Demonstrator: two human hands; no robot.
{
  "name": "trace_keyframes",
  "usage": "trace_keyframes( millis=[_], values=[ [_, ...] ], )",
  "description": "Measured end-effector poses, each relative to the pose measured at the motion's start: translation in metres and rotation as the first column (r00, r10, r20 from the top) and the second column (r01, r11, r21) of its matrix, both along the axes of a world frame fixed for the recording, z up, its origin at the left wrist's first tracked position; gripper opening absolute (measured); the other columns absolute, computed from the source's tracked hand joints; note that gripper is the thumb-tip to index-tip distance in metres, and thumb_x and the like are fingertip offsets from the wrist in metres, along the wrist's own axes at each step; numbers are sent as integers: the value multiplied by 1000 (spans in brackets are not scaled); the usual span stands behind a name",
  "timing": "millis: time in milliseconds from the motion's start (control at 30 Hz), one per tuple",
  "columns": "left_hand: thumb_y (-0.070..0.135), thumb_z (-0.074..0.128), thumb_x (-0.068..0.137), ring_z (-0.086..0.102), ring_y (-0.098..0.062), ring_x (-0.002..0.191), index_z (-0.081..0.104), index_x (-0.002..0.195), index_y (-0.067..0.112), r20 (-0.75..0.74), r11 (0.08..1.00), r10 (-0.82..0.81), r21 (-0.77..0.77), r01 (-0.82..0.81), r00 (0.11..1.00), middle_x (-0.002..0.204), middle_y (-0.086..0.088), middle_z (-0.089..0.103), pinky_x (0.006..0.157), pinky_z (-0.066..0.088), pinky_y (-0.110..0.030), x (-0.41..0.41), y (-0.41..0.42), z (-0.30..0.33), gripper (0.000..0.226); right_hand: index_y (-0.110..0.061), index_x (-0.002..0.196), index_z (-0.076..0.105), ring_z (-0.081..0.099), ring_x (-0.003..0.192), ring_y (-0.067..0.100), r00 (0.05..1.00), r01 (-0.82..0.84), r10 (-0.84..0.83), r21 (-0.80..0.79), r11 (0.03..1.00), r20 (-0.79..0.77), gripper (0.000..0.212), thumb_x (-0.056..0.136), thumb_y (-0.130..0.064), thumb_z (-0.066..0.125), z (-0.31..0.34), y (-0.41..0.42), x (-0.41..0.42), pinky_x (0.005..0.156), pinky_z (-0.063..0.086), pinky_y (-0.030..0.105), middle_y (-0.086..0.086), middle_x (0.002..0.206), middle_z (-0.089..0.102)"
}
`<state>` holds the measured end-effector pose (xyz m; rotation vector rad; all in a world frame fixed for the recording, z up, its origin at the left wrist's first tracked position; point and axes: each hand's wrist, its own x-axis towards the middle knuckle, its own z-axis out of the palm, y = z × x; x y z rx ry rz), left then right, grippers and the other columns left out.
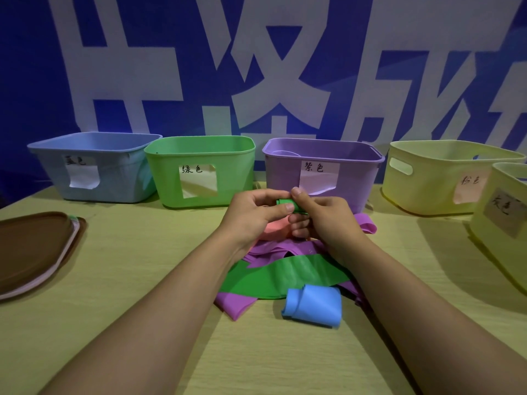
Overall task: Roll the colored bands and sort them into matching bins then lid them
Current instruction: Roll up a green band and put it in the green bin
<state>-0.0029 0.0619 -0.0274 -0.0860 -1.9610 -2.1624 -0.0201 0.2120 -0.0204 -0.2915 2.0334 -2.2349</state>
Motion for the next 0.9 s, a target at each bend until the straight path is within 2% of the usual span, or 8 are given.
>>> trace_keyframes(
  millis=[133, 267, 400, 500, 567, 667, 767, 900],
  values=[
    [-6, 81, 77, 66, -47, 115, 82, 96, 14, -7, 999, 3, 33, -2, 1000, 116, -31, 70, 102, 52, -62, -2, -1, -2, 28, 9, 99, 70, 66, 56, 18, 1000, -2, 2, -27, 1000, -14, 38, 98, -29, 67, -1, 0, -1, 60, 62, 29, 15, 70, 70],
    [-8, 80, 77, 70, -42, 110, 82, 94, 18, -3, 996, -12, 86, 12, 1000, 111, -21, 75, 100, 53, -61, -1, 1, -1, 31, 4, 98, 72, 72, 64, 23, 1000, -23, 23, -68, 997, -4, 30, 95, -26, 70, -2, 2, -5, 64, 63, 30, 19, 77, 74],
    [-18, 76, 75, 66, -33, 116, 71, 113, 10, -6, 990, 9, 142, -8, 1000, 109, -16, 71, 106, 52, -49, -1, 1, 3, 48, 1, 96, 72, 73, 67, 21, 999, -51, 51, -191, 980, -2, 14, 93, -13, 72, 0, 2, -6, 68, 64, 29, 17, 83, 76],
    [-23, 66, 81, 68, -27, 105, 66, 117, 4, 13, 977, -22, 211, 18, 1000, 106, -18, 69, 97, 57, -34, 2, 2, 7, 45, 2, 99, 71, 75, 72, 20, 997, -37, 21, -249, 968, -68, 8, 91, 1, 70, 1, 0, -5, 70, 62, 25, 13, 82, 76],
    [-18, 62, 87, 70, -23, 98, 65, 117, 3, 49, 957, -40, 288, 25, 998, 105, -17, 70, 91, 59, -27, 3, 2, 10, 36, 0, 104, 72, 75, 78, 21, 988, 0, -29, -181, 983, -153, 16, 89, 2, 73, 0, 1, -5, 75, 63, 27, 12, 85, 77],
    [8, 68, 94, 72, -19, 90, 70, 107, 4, 105, 942, -110, 330, 70, 988, 98, -13, 74, 89, 60, -28, 7, 2, 13, 13, -16, 101, 75, 72, 88, 16, 941, 107, -103, -4, 994, -324, 20, 84, -6, 81, 0, 4, -6, 85, 61, 31, 7, 93, 77],
    [30, 76, 88, 74, -16, 83, 73, 101, 5, 145, 934, -139, 349, 81, 980, 88, -9, 76, 85, 60, -29, 9, 8, 12, 28, -15, 103, 78, 66, 75, 1, 899, 159, -123, 51, 986, -421, 23, 82, -11, 84, 0, 4, -5, 73, 55, 19, -9, 83, 75],
    [30, 77, 86, 76, -16, 83, 72, 109, 3, 171, 867, -173, 494, 68, 970, 98, -14, 78, 71, 62, -25, 15, 16, 12, 36, -17, 99, 79, 58, 65, 4, 858, 191, -102, 128, 973, -504, 22, 79, -14, 88, -5, -3, -3, 68, 53, 23, -8, 70, 70]
  ],
)
